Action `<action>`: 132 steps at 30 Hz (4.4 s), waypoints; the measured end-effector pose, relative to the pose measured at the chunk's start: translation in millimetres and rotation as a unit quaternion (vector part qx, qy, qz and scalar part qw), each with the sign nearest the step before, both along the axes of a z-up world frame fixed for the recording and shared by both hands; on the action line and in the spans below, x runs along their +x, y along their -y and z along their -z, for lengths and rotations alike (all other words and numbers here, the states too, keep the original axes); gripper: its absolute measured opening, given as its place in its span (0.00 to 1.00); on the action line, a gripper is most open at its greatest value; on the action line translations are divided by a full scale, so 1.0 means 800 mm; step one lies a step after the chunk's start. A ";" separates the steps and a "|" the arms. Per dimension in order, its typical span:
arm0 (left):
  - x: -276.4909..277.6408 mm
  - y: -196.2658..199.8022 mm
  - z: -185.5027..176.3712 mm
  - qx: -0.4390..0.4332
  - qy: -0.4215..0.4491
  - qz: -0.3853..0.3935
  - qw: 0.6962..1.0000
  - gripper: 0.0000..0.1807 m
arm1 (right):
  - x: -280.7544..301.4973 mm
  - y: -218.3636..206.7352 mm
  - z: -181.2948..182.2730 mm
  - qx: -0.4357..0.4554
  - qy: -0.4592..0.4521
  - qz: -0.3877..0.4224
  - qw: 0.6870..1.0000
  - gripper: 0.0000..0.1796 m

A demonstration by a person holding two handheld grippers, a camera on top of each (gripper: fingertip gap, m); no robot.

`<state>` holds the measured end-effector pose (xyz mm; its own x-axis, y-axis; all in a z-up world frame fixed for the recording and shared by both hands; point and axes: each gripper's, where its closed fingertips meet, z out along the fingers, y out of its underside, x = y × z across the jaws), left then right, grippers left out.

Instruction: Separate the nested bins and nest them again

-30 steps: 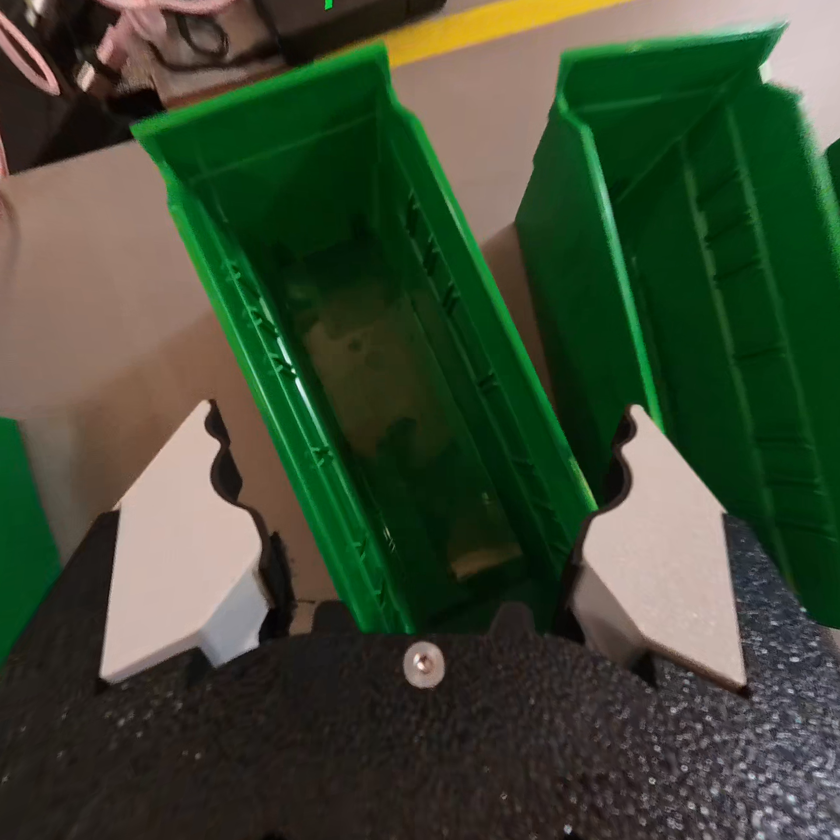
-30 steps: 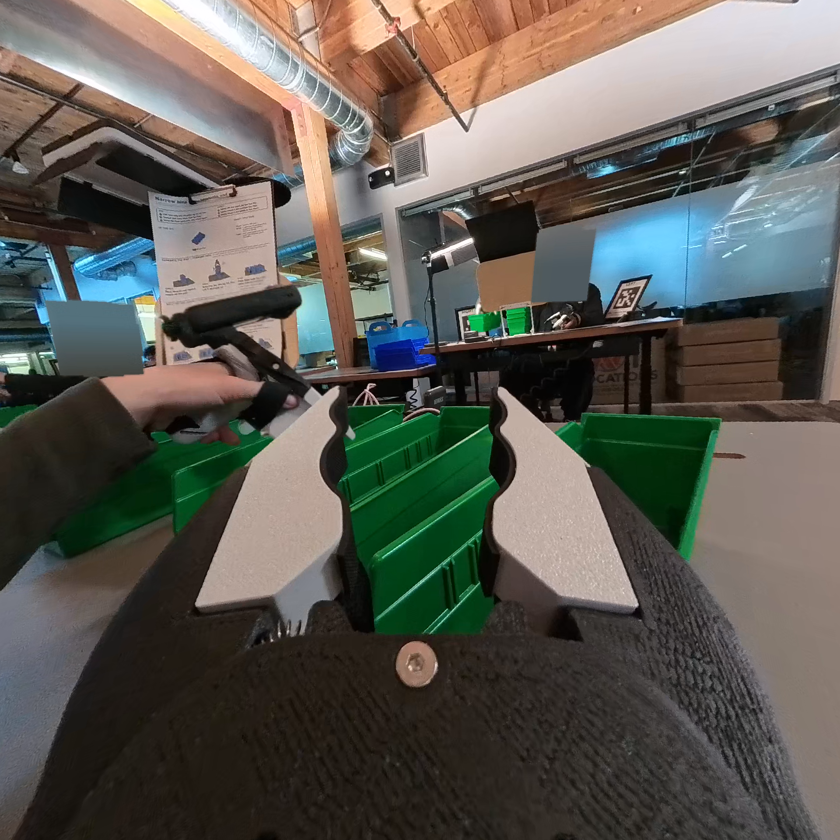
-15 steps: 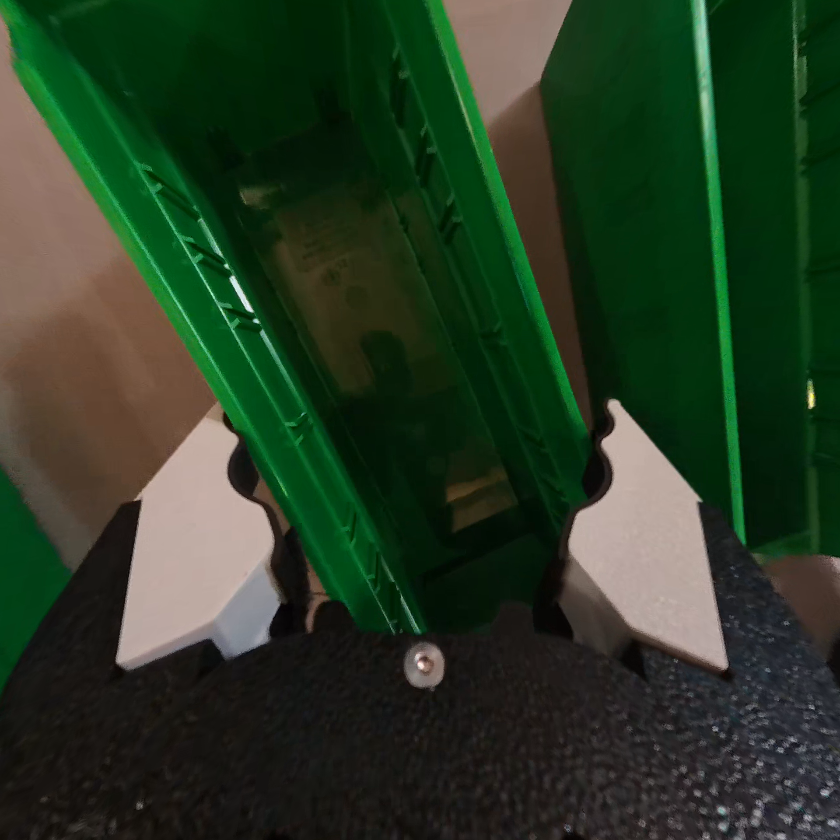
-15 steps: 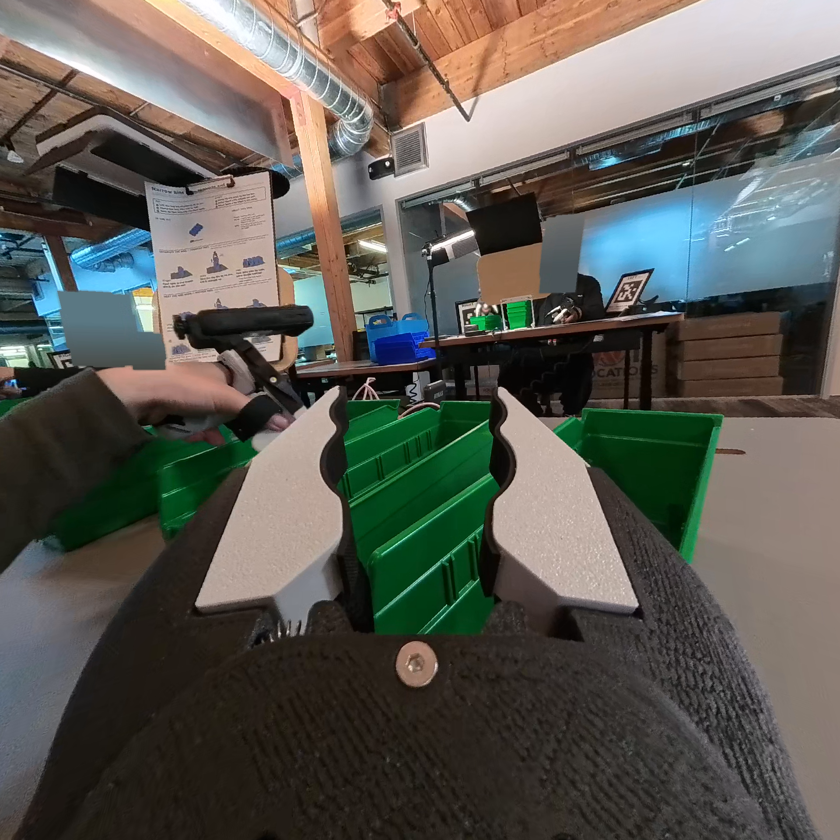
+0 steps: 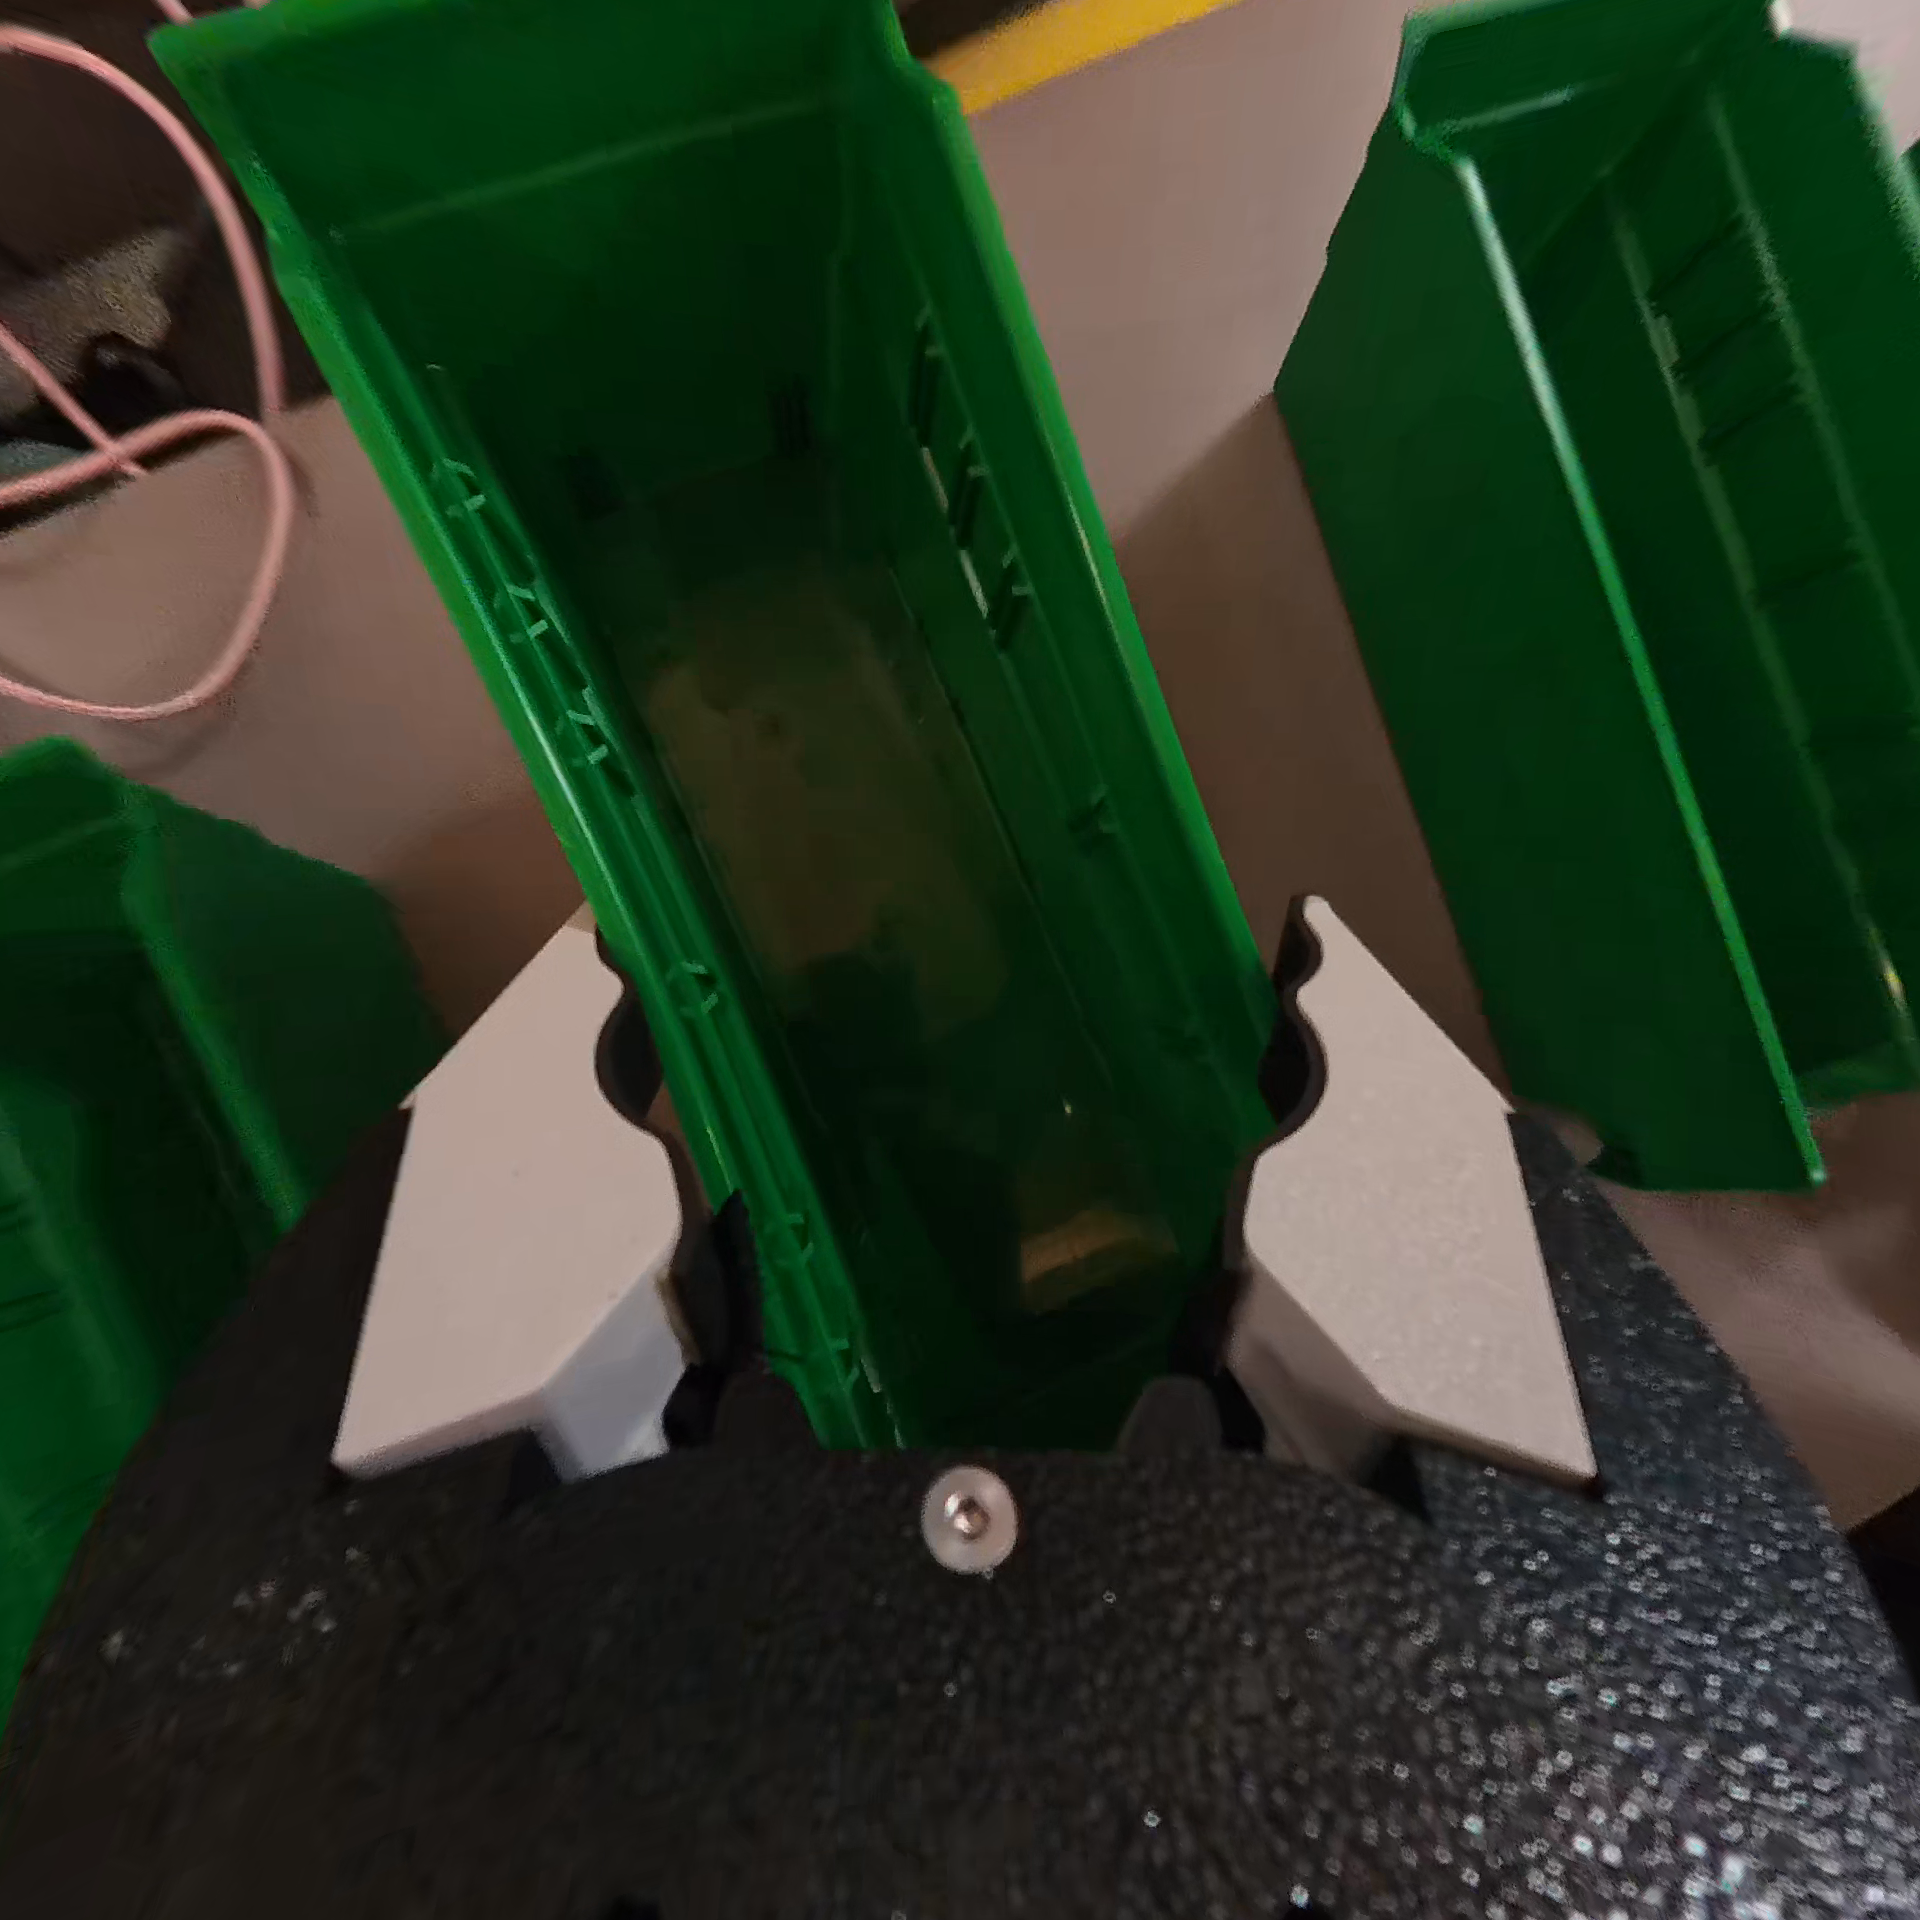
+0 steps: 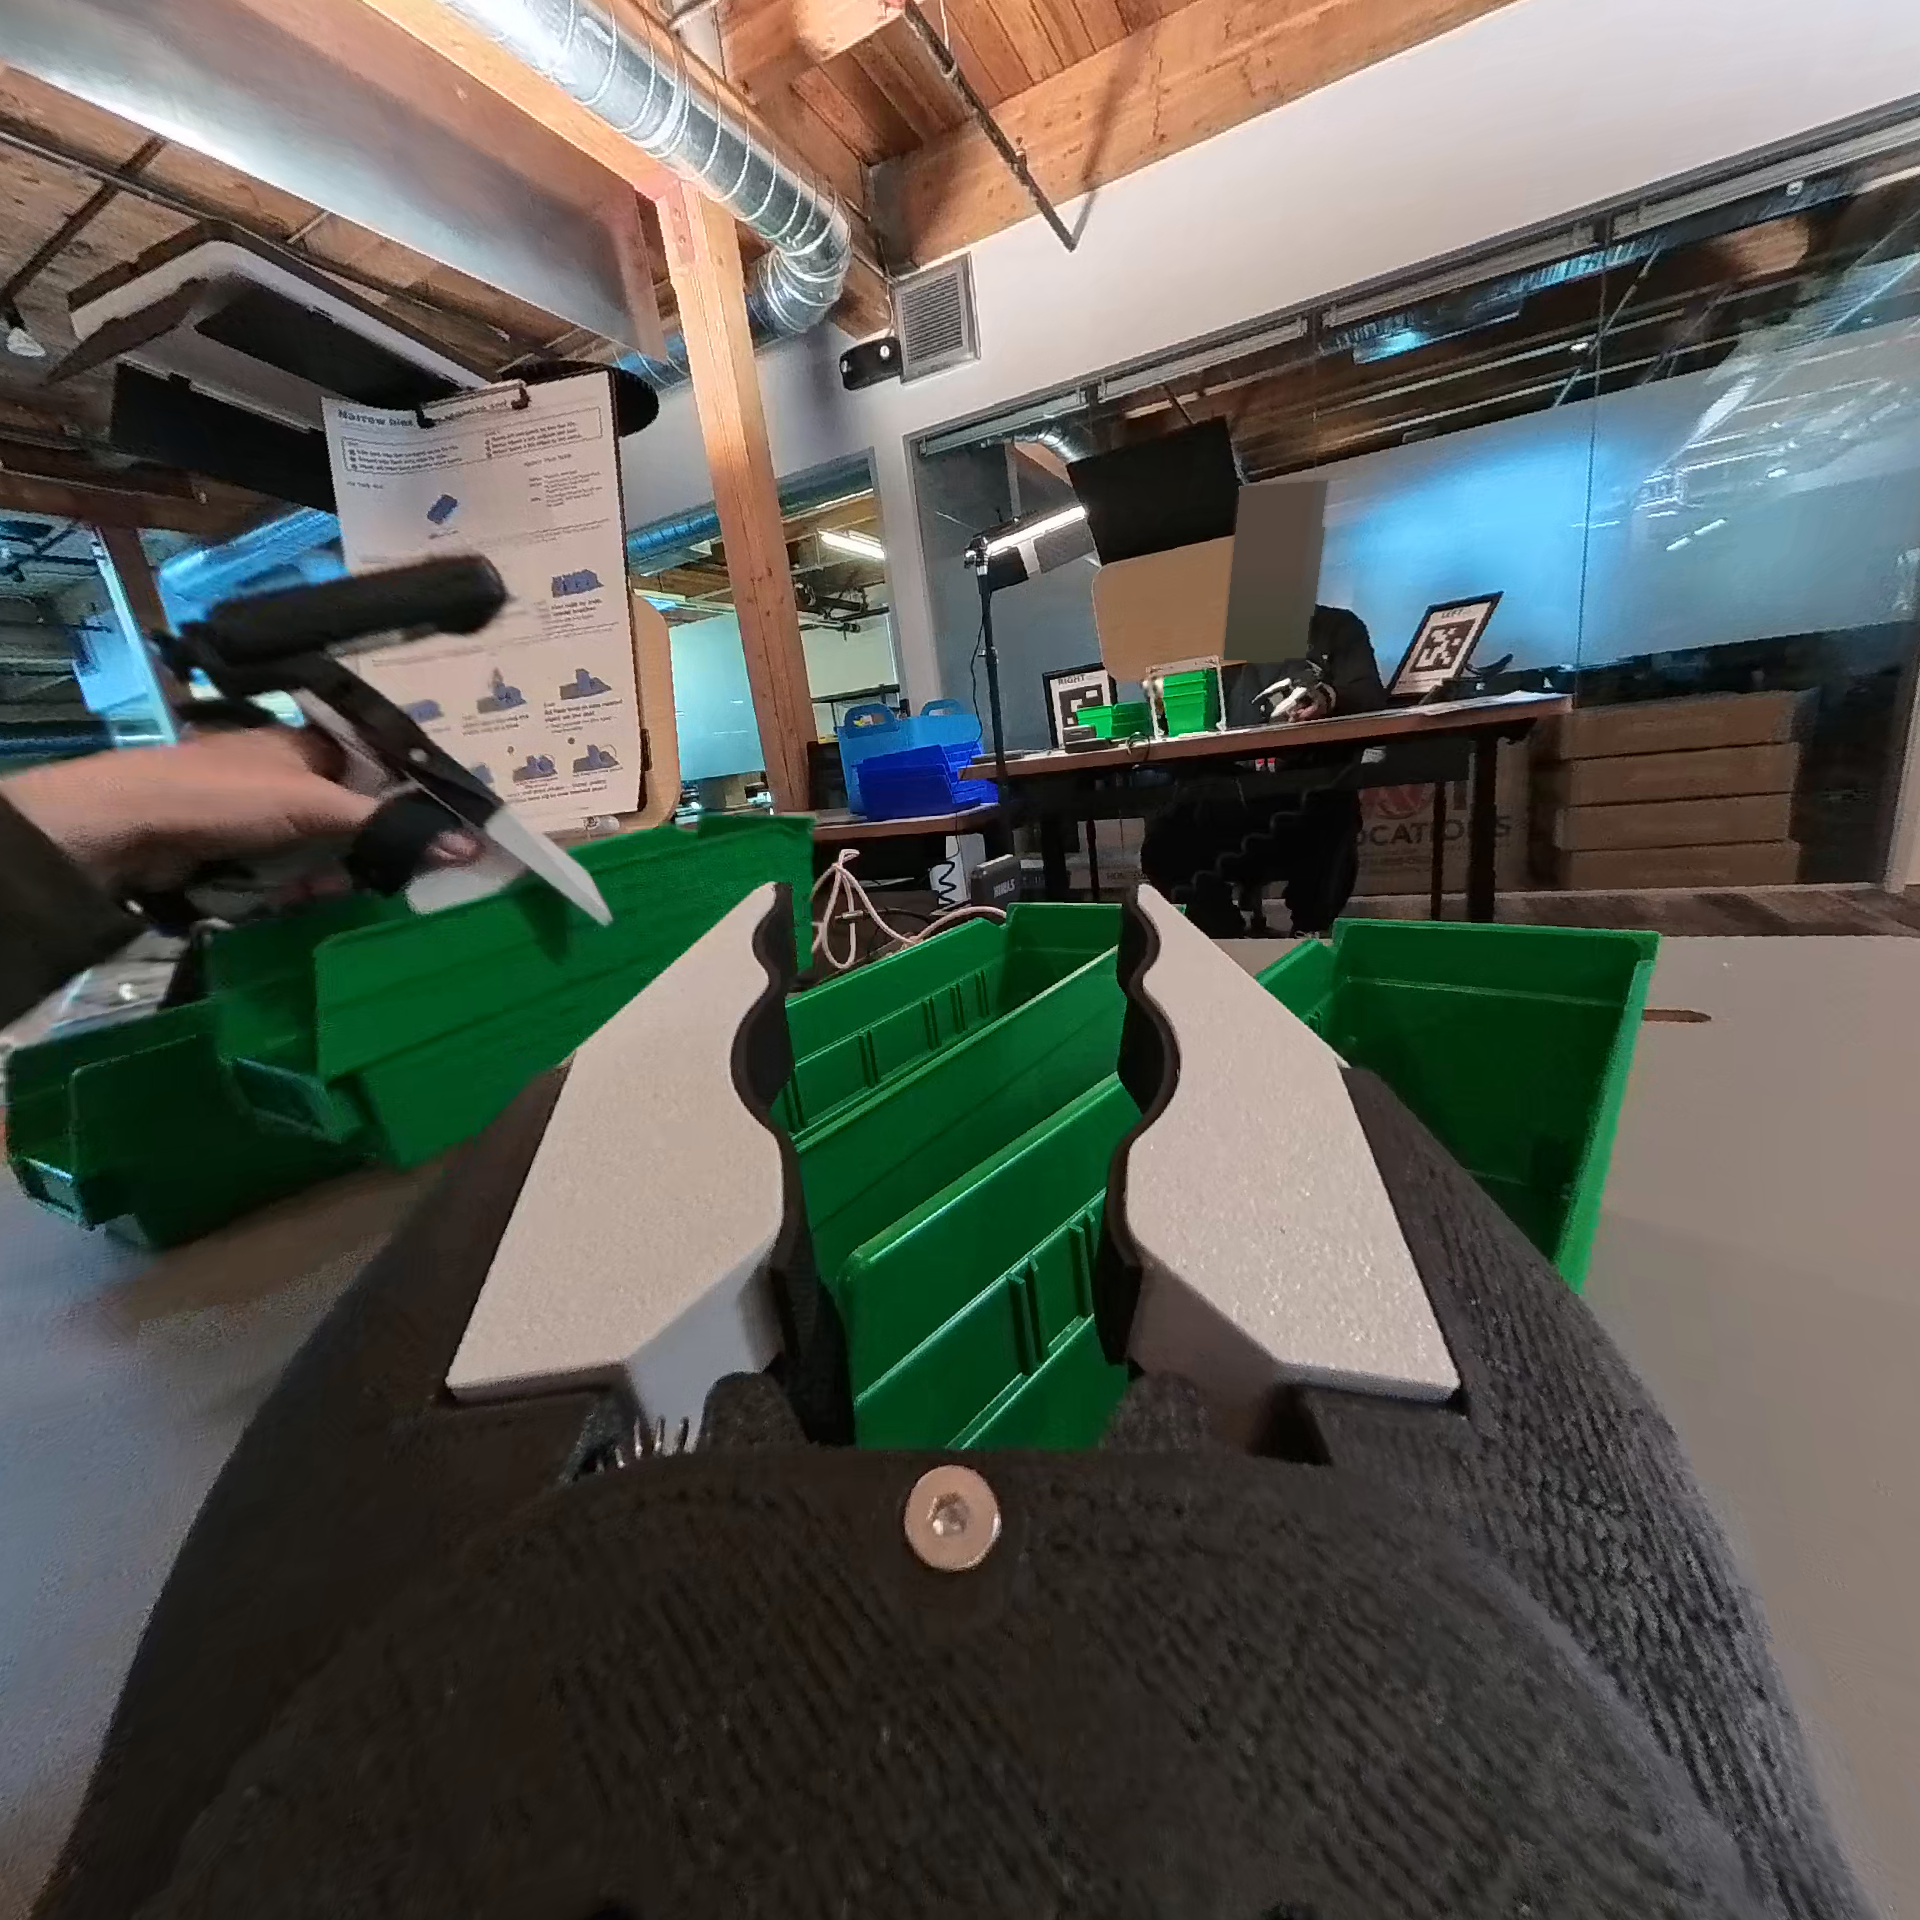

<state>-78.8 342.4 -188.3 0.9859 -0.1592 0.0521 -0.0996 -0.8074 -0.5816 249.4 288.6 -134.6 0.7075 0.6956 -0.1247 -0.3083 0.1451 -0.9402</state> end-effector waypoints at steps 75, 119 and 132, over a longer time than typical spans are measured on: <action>-0.210 0.111 0.011 -0.026 0.004 -0.031 0.999 0.70 | -0.006 -0.009 0.016 -0.028 0.026 0.008 0.999 0.34; -0.140 0.117 -0.080 0.198 -0.027 -0.069 0.977 0.69 | -0.008 -0.010 0.018 -0.034 0.028 0.003 0.999 0.35; 0.210 0.048 -0.020 0.181 0.200 0.141 0.953 0.79 | -0.003 -0.003 0.007 -0.013 0.007 0.000 1.000 0.35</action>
<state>89.2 303.9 -172.1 0.8146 -0.4930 0.3056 0.0056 -0.5202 -0.8540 246.9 290.8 -140.2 0.7096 0.6921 -0.1322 -0.2951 0.1215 -0.9477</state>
